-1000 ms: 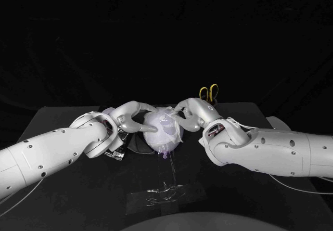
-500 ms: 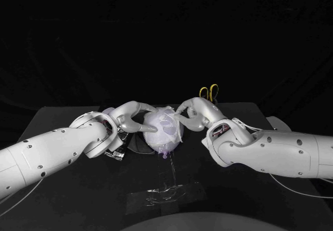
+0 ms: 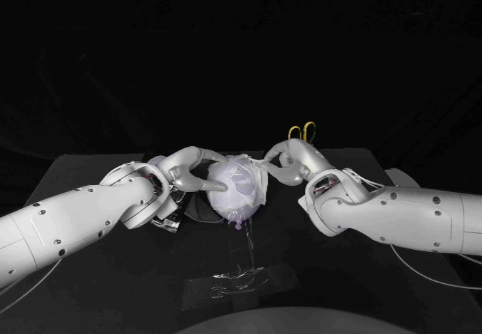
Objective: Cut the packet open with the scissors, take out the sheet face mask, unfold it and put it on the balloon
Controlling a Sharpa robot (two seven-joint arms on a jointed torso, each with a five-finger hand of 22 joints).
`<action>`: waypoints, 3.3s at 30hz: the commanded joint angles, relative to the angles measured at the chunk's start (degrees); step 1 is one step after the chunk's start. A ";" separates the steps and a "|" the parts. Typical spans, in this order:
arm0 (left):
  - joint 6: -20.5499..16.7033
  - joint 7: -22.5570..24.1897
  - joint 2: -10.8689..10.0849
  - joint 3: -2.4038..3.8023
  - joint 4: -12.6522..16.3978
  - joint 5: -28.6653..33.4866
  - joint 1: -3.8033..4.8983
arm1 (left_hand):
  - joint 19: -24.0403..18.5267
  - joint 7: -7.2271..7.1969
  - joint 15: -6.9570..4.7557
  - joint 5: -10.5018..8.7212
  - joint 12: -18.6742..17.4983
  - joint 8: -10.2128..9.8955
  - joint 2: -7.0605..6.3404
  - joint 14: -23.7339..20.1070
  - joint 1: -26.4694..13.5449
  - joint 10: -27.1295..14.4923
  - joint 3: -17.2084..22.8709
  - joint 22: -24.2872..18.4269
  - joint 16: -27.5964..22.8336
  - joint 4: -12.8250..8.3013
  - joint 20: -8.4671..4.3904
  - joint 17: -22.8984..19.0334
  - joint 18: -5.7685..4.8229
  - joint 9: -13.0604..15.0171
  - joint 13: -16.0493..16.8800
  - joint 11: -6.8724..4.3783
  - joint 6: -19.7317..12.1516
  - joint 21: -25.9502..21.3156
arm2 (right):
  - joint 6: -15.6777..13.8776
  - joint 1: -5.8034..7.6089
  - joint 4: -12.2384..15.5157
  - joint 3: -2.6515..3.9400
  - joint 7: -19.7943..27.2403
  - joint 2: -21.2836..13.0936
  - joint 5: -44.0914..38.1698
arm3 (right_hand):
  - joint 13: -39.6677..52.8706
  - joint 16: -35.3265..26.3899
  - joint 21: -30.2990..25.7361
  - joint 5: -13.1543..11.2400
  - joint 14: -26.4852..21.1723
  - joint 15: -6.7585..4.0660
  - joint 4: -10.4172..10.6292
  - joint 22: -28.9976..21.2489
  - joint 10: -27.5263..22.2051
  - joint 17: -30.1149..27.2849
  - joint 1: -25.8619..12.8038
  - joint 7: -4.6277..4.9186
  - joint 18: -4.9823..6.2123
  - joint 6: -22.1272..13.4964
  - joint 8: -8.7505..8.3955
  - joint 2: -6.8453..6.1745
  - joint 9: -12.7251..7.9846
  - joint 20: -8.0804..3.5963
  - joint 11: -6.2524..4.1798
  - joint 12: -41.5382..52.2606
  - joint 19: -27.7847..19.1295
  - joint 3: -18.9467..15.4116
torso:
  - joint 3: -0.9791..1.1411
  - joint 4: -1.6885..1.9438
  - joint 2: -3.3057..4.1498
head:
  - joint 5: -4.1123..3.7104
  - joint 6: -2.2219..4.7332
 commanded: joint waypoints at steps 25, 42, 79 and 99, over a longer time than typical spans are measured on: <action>0.95 -0.25 0.01 -0.02 0.04 0.56 -0.01 | 0.48 4.16 0.06 -0.01 -0.18 0.00 0.64 0.23 0.01 -0.50 0.25 0.08 -0.24 -0.03 0.05 0.03 0.76 -0.05 -0.08 0.05 -0.39 0.37 | 7.80 0.05 -1.86 0.05 -4.38 -1.00 5.69 | 9.56 0.39 -0.14 0.01 5.98 -0.46 0.02 11.75 2.02 15.09 -0.13 -0.34 -0.49 -0.26 0.40 0.14 1.38 -0.39 -0.29 -0.21 1.72 0.48 | 0.04 0.00 0.05 | -0.38 0.13; 1.16 -0.34 0.02 -0.03 0.06 0.62 -0.01 | 0.49 4.16 0.05 -0.02 -0.19 -0.01 0.59 0.23 0.01 -0.58 0.26 0.08 -0.26 -0.03 0.06 0.03 0.81 -0.06 -0.09 0.04 -0.41 0.38 | 8.33 -0.14 -3.03 0.03 -2.71 -0.33 12.98 | 5.28 0.39 -7.71 5.59 5.98 2.22 9.77 9.86 -2.30 15.09 -12.87 3.58 0.57 -8.70 -4.78 -4.67 -1.04 1.41 3.07 -8.32 -0.95 -8.12 | 0.04 0.00 0.04 | -0.72 0.48; 1.47 -0.83 -0.81 -0.13 -0.76 0.58 -0.03 | 0.49 4.15 -0.01 -0.01 -0.20 -0.06 0.43 0.16 0.00 -0.78 0.27 0.04 -0.36 -0.02 0.09 0.00 0.96 -0.10 -0.10 0.01 -0.53 0.37 | 4.46 -8.23 3.32 -0.27 18.69 -4.54 29.51 | 6.53 0.39 -6.23 1.83 5.98 2.91 10.01 10.38 -1.28 15.09 -5.36 4.23 0.50 -8.02 -8.13 -1.52 -2.75 2.56 3.71 -5.50 -0.14 -15.62 | 0.18 0.02 0.02 | -2.21 -0.42; 1.75 -1.03 -0.83 -0.21 -1.46 0.52 -1.09 | 0.44 4.11 -0.06 -0.01 -0.22 -0.10 0.29 0.07 -0.05 -0.90 0.20 0.01 -0.43 -0.01 0.09 -0.02 1.03 -0.14 -0.12 -0.04 -0.63 0.35 | 1.17 -9.08 3.80 -0.25 23.34 -3.29 31.92 | 7.31 0.39 -4.51 0.93 5.98 2.59 10.19 10.80 -0.48 15.09 -3.43 3.70 0.22 -6.08 -7.78 -0.50 -2.74 2.34 3.28 -4.04 0.48 -17.09 | 0.03 0.06 0.02 | -2.36 -1.02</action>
